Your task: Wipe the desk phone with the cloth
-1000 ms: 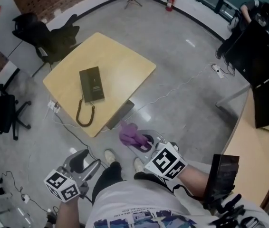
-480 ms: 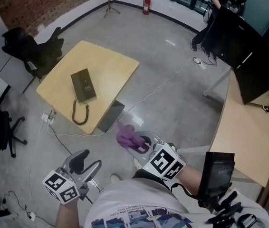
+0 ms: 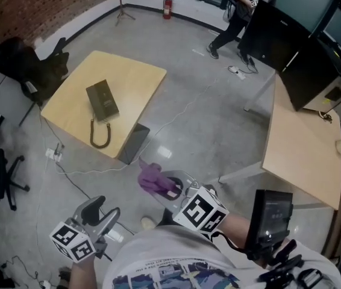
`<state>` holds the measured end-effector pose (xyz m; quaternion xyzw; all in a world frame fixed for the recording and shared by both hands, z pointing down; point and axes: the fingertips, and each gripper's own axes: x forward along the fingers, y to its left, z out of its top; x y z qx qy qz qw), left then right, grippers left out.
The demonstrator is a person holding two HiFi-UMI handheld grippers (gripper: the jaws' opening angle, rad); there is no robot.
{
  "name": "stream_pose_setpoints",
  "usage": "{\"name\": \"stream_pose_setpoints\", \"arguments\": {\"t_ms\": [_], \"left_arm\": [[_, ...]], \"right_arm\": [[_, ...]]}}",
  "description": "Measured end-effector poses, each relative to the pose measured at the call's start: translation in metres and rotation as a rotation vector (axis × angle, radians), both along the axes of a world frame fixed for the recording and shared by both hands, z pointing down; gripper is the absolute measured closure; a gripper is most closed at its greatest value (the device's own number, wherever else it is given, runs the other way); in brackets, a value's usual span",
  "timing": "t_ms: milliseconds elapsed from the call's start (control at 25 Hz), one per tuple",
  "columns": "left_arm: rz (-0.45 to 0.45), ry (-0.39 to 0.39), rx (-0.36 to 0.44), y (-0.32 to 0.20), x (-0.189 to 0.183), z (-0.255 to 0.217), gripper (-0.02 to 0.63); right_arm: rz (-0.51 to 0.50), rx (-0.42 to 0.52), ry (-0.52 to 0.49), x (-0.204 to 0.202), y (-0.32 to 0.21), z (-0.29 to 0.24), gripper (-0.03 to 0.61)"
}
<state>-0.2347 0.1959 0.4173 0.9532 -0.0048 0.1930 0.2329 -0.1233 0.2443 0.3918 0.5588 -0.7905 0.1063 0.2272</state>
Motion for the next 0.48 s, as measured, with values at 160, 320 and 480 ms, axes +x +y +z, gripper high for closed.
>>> {"name": "stream_pose_setpoints", "arguments": {"t_ms": [160, 320, 480], "left_arm": [[0.024, 0.01, -0.005, 0.007, -0.007, 0.005, 0.351], [0.054, 0.015, -0.002, 0.014, -0.007, 0.006, 0.351], [0.069, 0.011, -0.003, 0.018, -0.011, 0.007, 0.353]], "right_arm": [[0.002, -0.007, 0.01, -0.017, 0.006, 0.003, 0.474], [0.006, -0.008, 0.024, -0.023, 0.011, 0.0, 0.474], [0.009, -0.008, 0.025, -0.03, 0.013, -0.002, 0.474]]}}
